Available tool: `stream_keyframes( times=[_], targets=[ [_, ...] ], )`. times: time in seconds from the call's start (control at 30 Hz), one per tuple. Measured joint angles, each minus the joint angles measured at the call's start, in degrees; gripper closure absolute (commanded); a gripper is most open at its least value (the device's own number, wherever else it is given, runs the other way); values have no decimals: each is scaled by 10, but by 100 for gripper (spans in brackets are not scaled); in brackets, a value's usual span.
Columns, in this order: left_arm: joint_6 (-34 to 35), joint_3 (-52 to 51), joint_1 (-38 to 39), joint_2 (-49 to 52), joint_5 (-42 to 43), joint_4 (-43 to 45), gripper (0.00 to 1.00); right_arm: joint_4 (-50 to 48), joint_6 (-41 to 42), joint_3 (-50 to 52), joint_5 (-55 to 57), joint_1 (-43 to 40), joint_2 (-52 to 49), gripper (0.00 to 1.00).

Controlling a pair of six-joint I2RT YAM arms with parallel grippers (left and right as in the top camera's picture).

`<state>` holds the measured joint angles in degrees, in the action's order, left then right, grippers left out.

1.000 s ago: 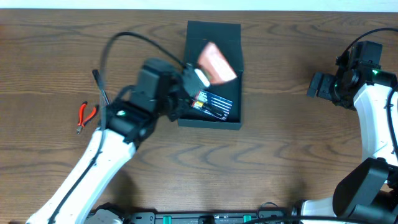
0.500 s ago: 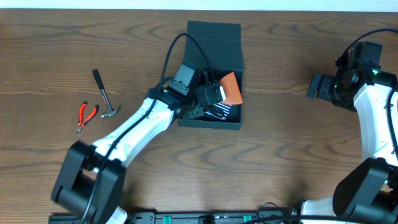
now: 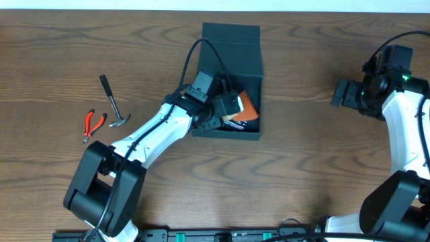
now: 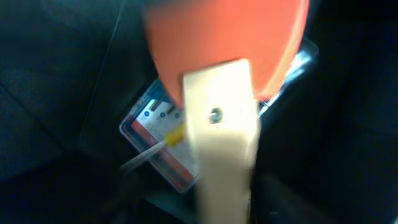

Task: Pack container
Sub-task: 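Lift the scraper with the left gripper and carry it into the box, then release the scraper in the box and withdraw the left gripper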

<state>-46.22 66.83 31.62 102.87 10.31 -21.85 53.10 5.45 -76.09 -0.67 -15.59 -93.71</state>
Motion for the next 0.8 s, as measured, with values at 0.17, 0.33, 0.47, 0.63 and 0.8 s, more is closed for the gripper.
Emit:
stream_keyframes(
  times=[0.17, 0.33, 0.47, 0.63, 0.8],
  targets=[
    [6, 1, 0, 0, -1, 2, 27, 0, 0, 0, 0, 0, 0, 1],
    [16, 1, -1, 0, -2, 3, 25, 0, 0, 0, 0, 0, 0, 1],
    [28, 1, 0, -7, -2, 1, 23, 0, 0, 0, 0, 0, 0, 1],
    [70, 1, 0, -49, -18, -8, 15, 0, -3, 0, 0, 0, 0, 1],
    [139, 35, -11, -122, -48, -85, 0, 0, -5, 0, 0, 0, 0, 1]
  ],
)
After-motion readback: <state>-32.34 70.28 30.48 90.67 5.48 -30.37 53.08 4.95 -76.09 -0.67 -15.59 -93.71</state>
